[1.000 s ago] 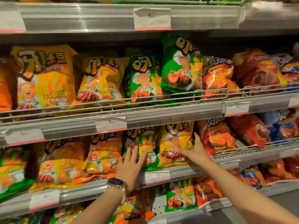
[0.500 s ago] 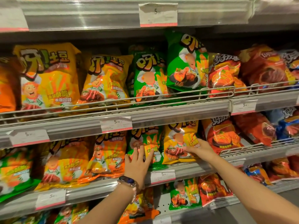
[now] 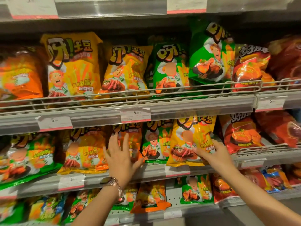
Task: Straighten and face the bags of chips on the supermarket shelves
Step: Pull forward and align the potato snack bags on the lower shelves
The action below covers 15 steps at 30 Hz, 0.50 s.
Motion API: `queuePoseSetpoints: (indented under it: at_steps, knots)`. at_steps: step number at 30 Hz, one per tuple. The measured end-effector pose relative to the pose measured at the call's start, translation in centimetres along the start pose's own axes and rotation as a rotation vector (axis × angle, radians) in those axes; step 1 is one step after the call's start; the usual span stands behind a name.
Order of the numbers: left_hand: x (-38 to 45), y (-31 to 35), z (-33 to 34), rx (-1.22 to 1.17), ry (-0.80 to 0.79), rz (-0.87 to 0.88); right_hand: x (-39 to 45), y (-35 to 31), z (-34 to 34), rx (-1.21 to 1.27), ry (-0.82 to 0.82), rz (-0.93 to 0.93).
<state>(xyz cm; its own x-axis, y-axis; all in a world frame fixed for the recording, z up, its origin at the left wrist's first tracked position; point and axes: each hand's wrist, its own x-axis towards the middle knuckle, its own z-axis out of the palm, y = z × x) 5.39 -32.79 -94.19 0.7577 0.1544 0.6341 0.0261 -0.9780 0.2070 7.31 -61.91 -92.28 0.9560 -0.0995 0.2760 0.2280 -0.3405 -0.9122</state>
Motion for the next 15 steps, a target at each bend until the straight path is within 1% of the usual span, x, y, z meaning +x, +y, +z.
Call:
queuePoseSetpoints:
  at_steps: [2,3,5,7,11,15]
  knots:
    - [0.8,-1.4,-0.5,-0.024,-0.124,-0.223,-0.7,-0.2,0.8,-0.046,0.003,-0.028]
    - [1.2,-1.9,-0.5,-0.032,-0.169,-0.297,-1.0,-0.3,1.2,-0.065,0.004,-0.035]
    - [1.8,-2.7,-0.6,-0.079,-0.259,-0.373,-1.4,-0.6,1.9,-0.118,0.003,-0.043]
    - [2.1,-3.0,-0.4,-0.168,-0.312,-0.401,-1.6,-0.7,2.4,-0.168,0.0,-0.061]
    - [2.1,-3.1,0.1,-0.242,-0.243,-0.428,-1.8,-1.3,3.1,-0.236,0.008,-0.072]
    - [1.8,-3.3,-0.2,-0.346,-0.133,-0.383,-2.4,-2.2,3.4,-0.292,0.003,-0.094]
